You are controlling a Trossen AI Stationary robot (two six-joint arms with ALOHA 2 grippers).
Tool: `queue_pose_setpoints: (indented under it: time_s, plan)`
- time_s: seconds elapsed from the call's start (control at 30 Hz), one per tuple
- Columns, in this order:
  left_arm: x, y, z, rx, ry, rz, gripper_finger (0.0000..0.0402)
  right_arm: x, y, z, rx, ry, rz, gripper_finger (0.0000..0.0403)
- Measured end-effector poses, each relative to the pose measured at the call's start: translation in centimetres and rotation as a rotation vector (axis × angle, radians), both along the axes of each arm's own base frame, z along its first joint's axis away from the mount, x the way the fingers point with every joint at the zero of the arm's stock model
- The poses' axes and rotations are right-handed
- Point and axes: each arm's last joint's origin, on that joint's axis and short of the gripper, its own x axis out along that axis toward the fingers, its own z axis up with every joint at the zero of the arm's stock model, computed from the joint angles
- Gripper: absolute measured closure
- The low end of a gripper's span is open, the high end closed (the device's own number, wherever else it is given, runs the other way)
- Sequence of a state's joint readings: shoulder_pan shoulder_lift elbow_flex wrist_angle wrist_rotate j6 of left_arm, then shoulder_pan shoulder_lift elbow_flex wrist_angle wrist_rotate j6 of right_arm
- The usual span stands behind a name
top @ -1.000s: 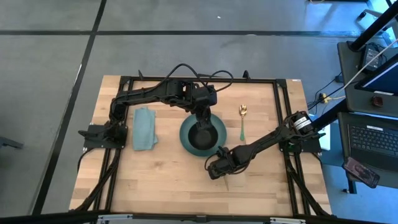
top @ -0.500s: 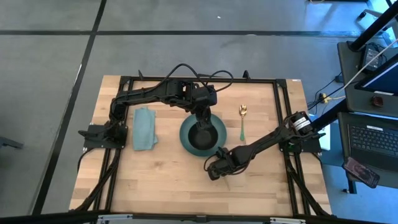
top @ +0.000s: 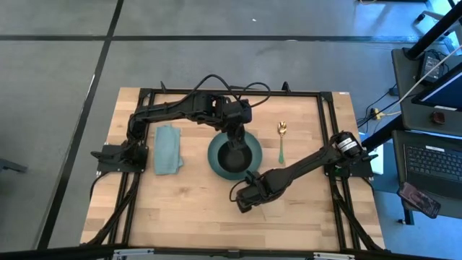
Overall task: Set table place
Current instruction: Put the gold fork on the right side of the green plate
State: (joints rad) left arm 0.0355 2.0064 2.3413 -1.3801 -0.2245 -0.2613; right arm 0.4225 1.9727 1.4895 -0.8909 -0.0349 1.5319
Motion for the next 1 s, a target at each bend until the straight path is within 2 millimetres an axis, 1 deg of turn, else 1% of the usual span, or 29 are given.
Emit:
queue_pose_setpoints:
  time_s: [0.07,0.13,0.27,0.37,0.5,0.6,0.67,0.73,0.83,0.97,1.0]
  plan:
    - [-0.2,-0.3,0.2,0.000,-0.002,-0.007,0.0280,-0.5,-0.2,0.8,-0.001,0.021,-0.041,0.0386]
    - [-0.8,-0.6,0.7,0.000,-0.003,-0.014,0.0280,-1.3,-0.3,1.7,-0.012,0.043,-0.067,0.0387]
    - [-2.4,-0.8,2.3,-0.004,-0.035,-0.011,0.0280,-4.0,-0.6,3.9,-0.075,0.131,-0.149,0.0386]
    - [-4.0,-0.7,4.1,0.002,-0.094,0.018,0.0280,-6.1,-1.1,5.4,-0.116,0.078,-0.219,0.0387]
    - [-6.4,-0.6,6.3,0.036,-0.169,0.065,0.0280,-9.5,-2.8,6.3,-0.165,0.004,-0.323,0.0387]
    - [-7.8,-0.5,7.6,0.050,-0.217,0.080,0.0280,-12.3,-4.7,5.6,-0.187,-0.053,-0.378,0.0387]
    - [-8.7,-0.2,8.3,0.069,-0.244,0.103,0.0280,-13.4,-6.1,4.9,-0.164,-0.153,-0.417,0.0387]
    - [-9.0,0.1,8.5,0.091,-0.258,0.128,0.0280,-14.3,-7.6,3.6,-0.141,-0.234,-0.457,0.0387]
    - [-9.1,0.6,8.6,0.102,-0.255,0.150,0.0280,-14.7,-9.5,1.3,-0.106,-0.324,-0.468,0.0387]
    - [-9.1,1.1,8.5,0.107,-0.253,0.168,0.0280,-14.7,-12.2,-1.6,-0.117,-0.399,-0.461,0.0387]
    - [-9.1,1.3,8.5,0.108,-0.252,0.171,0.0280,-14.6,-12.8,-2.1,-0.113,-0.421,-0.455,0.0387]
